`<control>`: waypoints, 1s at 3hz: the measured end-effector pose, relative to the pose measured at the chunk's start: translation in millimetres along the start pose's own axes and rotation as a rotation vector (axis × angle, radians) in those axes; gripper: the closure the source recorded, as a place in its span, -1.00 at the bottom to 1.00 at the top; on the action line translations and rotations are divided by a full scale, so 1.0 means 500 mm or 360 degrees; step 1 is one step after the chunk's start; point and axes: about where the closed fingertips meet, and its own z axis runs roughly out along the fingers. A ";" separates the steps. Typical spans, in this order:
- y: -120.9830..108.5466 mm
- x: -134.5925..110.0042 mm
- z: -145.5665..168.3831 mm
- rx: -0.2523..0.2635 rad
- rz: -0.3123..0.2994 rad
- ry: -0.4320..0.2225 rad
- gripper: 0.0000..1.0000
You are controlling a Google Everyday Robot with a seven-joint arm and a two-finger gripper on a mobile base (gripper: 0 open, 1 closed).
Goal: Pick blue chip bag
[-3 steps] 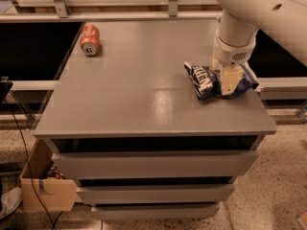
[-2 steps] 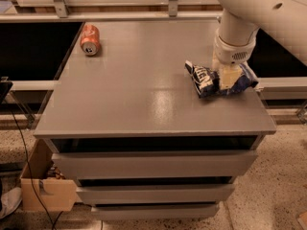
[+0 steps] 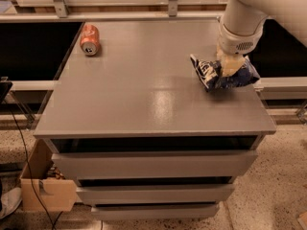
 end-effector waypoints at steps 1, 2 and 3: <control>-0.015 -0.003 -0.051 0.0095 -0.0007 0.0023 1.00; -0.027 -0.009 -0.089 0.0164 -0.0017 0.0042 1.00; -0.031 -0.013 -0.106 0.0194 -0.0029 0.0047 1.00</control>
Offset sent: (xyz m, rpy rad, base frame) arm -0.0041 0.0132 0.0706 -0.0313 -0.1575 0.0169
